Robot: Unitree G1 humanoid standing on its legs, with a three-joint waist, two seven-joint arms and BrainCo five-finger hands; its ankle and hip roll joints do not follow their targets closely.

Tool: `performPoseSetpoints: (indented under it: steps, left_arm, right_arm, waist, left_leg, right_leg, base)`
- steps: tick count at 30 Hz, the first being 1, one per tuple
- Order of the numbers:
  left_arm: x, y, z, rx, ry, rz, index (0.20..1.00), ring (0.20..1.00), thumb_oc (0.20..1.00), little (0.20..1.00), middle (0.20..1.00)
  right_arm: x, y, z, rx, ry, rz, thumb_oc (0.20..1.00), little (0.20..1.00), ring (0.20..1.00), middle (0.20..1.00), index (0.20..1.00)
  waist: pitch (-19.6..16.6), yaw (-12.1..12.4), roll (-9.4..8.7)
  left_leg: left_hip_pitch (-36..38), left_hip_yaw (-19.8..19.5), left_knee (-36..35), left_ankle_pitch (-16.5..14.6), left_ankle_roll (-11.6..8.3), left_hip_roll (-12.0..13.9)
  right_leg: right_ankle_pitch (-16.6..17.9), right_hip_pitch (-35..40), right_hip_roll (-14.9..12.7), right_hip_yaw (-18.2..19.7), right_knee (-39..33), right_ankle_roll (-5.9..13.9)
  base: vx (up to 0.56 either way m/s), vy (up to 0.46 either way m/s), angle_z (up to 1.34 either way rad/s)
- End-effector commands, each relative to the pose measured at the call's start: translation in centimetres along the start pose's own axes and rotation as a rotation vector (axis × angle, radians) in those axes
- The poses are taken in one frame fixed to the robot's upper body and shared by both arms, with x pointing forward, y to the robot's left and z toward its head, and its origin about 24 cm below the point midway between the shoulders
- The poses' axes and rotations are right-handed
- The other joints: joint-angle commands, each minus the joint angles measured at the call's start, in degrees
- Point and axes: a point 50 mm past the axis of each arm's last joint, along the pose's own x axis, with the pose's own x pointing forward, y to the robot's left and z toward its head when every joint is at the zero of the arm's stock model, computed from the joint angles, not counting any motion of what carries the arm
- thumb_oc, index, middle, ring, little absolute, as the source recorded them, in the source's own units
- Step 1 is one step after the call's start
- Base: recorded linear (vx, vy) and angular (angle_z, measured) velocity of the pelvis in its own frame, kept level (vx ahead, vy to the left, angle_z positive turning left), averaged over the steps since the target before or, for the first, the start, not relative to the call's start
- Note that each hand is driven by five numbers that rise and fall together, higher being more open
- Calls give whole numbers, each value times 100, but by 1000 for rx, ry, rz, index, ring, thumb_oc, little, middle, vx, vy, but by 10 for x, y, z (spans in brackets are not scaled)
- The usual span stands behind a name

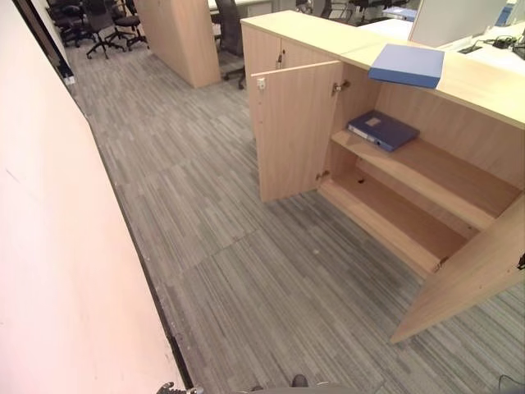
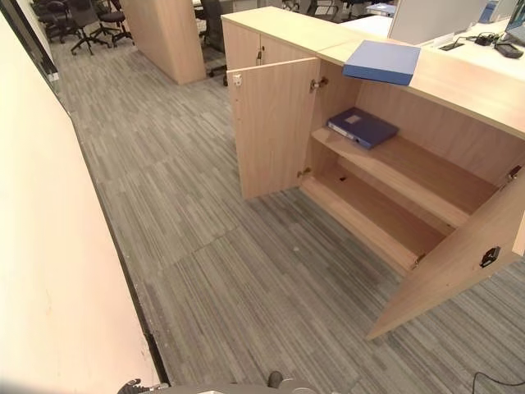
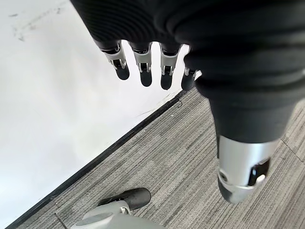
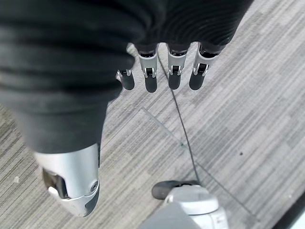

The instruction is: Put the empty folder in the office cabinet

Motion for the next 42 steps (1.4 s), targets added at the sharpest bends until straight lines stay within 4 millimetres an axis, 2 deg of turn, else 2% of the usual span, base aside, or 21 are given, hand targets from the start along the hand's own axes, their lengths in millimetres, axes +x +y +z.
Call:
performPoseSetpoints:
  steps: [1, 5, 9, 11, 17, 20, 31, 33, 35, 37, 38, 39, 40, 42]
  left_arm:
    - [1, 4, 3, -8, -3, 10, 1000, 1000, 1000, 1000, 1000]
    - [1, 3, 8, 8, -25, 9, 1000, 1000, 1000, 1000, 1000]
    - [1, 4, 31, 7, -144, 46, 1000, 1000, 1000, 1000, 1000]
    - [0, 2, 36, -32, -169, 38, 1000, 1000, 1000, 1000, 1000]
    - [1, 2, 33, -103, -148, -19, 1000, 1000, 1000, 1000, 1000]
    - [1, 0, 31, -220, -133, -50, 1000, 1000, 1000, 1000, 1000]
    - [1, -6, 14, -154, -51, -104, 1000, 1000, 1000, 1000, 1000]
    - [1, -7, 11, -176, -34, -113, 1000, 1000, 1000, 1000, 1000]
    - [1, -7, 11, -176, -34, -113, 1000, 1000, 1000, 1000, 1000]
    - [1, -6, 16, -186, -45, -119, 1000, 1000, 1000, 1000, 1000]
    - [1, -6, 16, -186, -45, -119, 1000, 1000, 1000, 1000, 1000]
    - [2, -5, 18, -188, -54, -114, 1000, 1000, 1000, 1000, 1000]
    - [2, -2, 24, -193, -71, -103, 1000, 1000, 1000, 1000, 1000]
    - [2, -1, 28, -186, -87, -102, 1000, 1000, 1000, 1000, 1000]
  right_arm:
    - [1, -5, 12, 13, -16, -22, 1000, 1000, 1000, 1000, 1000]
    - [1, -1, 14, 1, -25, -8, 1000, 1000, 1000, 1000, 1000]
    - [0, 5, 11, 2, -27, -4, 1000, 1000, 1000, 1000, 1000]
    - [-1, 10, 12, 13, -35, 10, 1000, 1000, 1000, 1000, 1000]
    - [-1, 10, 8, 0, -21, 25, 1000, 1000, 1000, 1000, 1000]
    - [-1, 11, 8, -10, -22, 38, 1000, 1000, 1000, 1000, 1000]
    - [0, 8, 8, -1, -5, 57, 1000, 1000, 1000, 1000, 1000]
    - [0, 9, 12, 13, -9, 68, 1000, 1000, 1000, 1000, 1000]
    - [0, 9, 12, 13, -9, 68, 1000, 1000, 1000, 1000, 1000]
    - [0, 9, 18, 3, -24, 72, 1000, 1000, 1000, 1000, 1000]
    - [0, 9, 18, 3, -24, 72, 1000, 1000, 1000, 1000, 1000]
    - [0, 11, 18, 0, -27, 76, 1000, 1000, 1000, 1000, 1000]
    - [0, 11, 22, -6, -37, 76, 1000, 1000, 1000, 1000, 1000]
    - [-1, 12, 27, -14, -50, 76, 1000, 1000, 1000, 1000, 1000]
  waist:
    - [-43, -72, -197]
    - [-31, -65, -200]
    - [4, -29, -223]
    - [32, -6, -252]
    - [41, -6, -261]
    - [39, 9, -261]
    - [13, -8, -222]
    - [66, -14, -170]
    - [62, -13, -170]
    - [184, -12, -83]
    - [180, -10, -85]
    - [232, -8, -60]
    - [394, -47, -62]
    - [493, -9, -33]
  left_leg:
    - [17, -162, -287, -134, -87, -107]
    - [22, -174, -287, -136, -82, -108]
    - [14, -198, -287, -139, -81, -121]
    - [-12, -230, -287, -133, -80, -129]
    - [-16, -241, -287, -138, -81, -137]
    - [-8, -249, -287, -144, -76, -134]
    - [24, -230, -287, -179, -22, -177]
    - [5, -236, -287, -174, 41, -199]
    - [1, -235, -287, -173, 41, -199]
    - [-44, -228, -287, -153, 143, -225]
    - [-51, -227, -287, -152, 145, -229]
    - [-21, -234, -287, -165, 196, -292]
    - [53, -234, -287, -183, 300, -405]
    - [80, -206, -287, -204, 318, -435]
  right_leg:
    - [87, 497, -244, 181, -599, 653]
    - [84, 508, -251, 176, -599, 663]
    - [82, 508, -269, 129, -599, 673]
    - [85, 491, -276, 114, -599, 677]
    - [78, 494, -280, 107, -599, 673]
    - [87, 496, -296, 104, -599, 676]
    - [112, 505, -346, 145, -567, 693]
    - [62, 301, -420, 157, -215, 720]
    - [58, 292, -421, 158, -206, 721]
    - [-96, -73, -544, 100, 467, 801]
    - [-109, -92, -548, 102, 492, 802]
    - [-68, -396, -704, 32, 1122, 823]
    - [441, -861, -906, 46, 2007, 910]
    - [660, -1189, -1081, -98, 2535, 884]
  base:
    - [0, 0, 0]
    - [0, 0, 0]
    - [0, 0, 0]
    - [0, 0, 0]
    - [0, 0, 0]
    - [0, 0, 0]
    - [-4, 37, -1]
    - [-55, 89, 0]
    - [-22, 29, -1]
    - [-92, 109, -3]
    - [-75, 131, -4]
    - [-91, 206, 0]
    - [-122, 241, -5]
    - [-65, 134, 9]
